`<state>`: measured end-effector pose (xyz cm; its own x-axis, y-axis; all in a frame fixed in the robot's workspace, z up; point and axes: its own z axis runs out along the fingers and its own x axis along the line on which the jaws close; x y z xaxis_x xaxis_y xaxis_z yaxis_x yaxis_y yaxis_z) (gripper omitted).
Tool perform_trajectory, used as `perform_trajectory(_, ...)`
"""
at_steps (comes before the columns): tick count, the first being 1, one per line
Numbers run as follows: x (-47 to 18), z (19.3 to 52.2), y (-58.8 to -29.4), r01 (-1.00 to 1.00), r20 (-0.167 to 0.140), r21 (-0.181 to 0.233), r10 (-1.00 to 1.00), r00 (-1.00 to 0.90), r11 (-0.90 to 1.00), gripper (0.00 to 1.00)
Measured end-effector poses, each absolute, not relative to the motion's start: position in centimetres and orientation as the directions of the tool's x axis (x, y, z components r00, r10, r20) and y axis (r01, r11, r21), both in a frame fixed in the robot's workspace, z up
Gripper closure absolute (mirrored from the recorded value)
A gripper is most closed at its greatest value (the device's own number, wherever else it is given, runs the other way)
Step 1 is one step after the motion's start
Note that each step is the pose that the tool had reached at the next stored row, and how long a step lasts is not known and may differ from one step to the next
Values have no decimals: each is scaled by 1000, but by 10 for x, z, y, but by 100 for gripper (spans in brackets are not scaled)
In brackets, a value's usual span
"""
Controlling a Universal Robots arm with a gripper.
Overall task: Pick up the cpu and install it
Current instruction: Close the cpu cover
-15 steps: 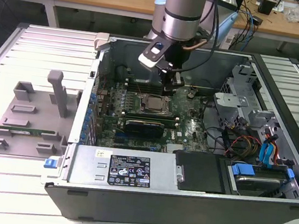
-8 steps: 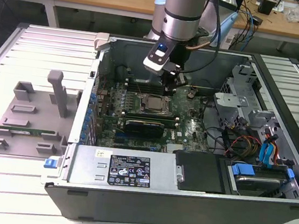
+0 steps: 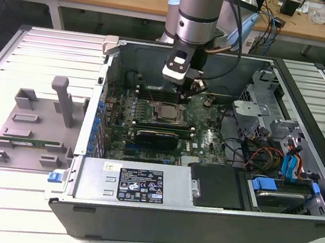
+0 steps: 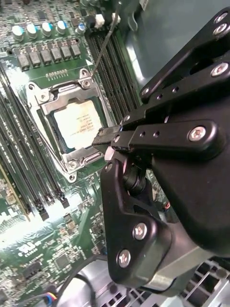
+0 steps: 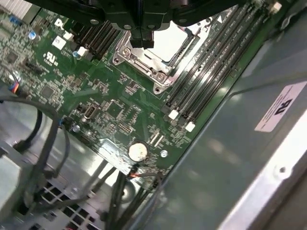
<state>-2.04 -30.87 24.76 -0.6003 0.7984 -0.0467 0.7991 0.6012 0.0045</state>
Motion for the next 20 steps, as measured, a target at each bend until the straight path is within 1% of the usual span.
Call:
perform_trajectory(9,-20,248,-309,675,-47,5,675,-737,738,89)
perform_trajectory(14,-20,248,-309,548,-47,5,547,-836,837,89)
perform_trajectory(20,-20,248,-309,441,-47,5,441,-896,897,89)
